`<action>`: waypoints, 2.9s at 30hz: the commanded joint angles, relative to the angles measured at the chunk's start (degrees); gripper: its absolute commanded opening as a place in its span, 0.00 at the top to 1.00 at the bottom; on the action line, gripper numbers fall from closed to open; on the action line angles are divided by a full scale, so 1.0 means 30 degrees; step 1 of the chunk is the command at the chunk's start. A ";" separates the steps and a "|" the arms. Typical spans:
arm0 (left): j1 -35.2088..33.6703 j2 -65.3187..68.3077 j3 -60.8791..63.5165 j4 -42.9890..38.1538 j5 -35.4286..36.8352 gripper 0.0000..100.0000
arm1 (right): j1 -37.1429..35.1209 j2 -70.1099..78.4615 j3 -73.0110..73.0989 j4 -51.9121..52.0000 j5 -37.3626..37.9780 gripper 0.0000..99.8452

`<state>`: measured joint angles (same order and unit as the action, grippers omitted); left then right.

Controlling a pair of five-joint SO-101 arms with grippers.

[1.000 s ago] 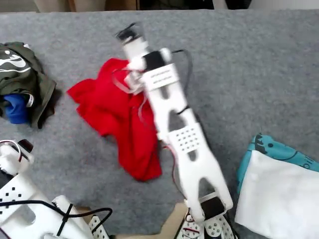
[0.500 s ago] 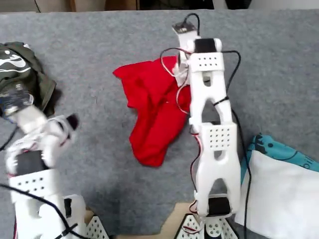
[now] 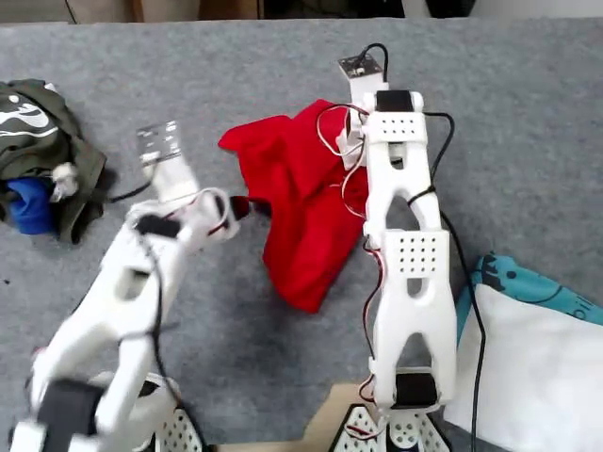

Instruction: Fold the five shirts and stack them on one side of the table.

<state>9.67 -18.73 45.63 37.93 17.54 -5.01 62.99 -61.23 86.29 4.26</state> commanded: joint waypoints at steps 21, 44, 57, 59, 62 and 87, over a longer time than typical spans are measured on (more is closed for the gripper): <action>0.2081 0.5758 -0.8264 0.3048 0.1758 0.74 | 0.0278 -0.0103 -0.0630 -0.0410 0.0234 0.99; 0.1377 0.2476 -0.8557 0.5509 -0.0821 0.74 | 0.0278 -0.0103 -0.0747 -0.0440 0.0264 0.99; 0.2286 0.7106 -0.8762 0.0967 0.2608 0.74 | 0.0278 -0.0103 -0.0747 -0.0440 0.0234 0.99; 0.2286 0.8249 -0.9260 0.1026 0.2549 0.74 | 0.0278 -0.0103 -0.0689 -0.0615 0.0176 0.99; 0.2256 0.9538 -0.9905 0.1143 0.2608 0.74 | 0.0278 -0.0103 -0.0659 -0.0703 0.0147 0.99; 0.1436 1.3788 -2.0630 1.0725 0.5568 0.98 | 0.0366 -0.0073 -0.0630 0.0059 0.0117 0.99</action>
<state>14.95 23.12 -12.04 67.47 34.07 -5.01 62.99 -61.23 85.58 4.53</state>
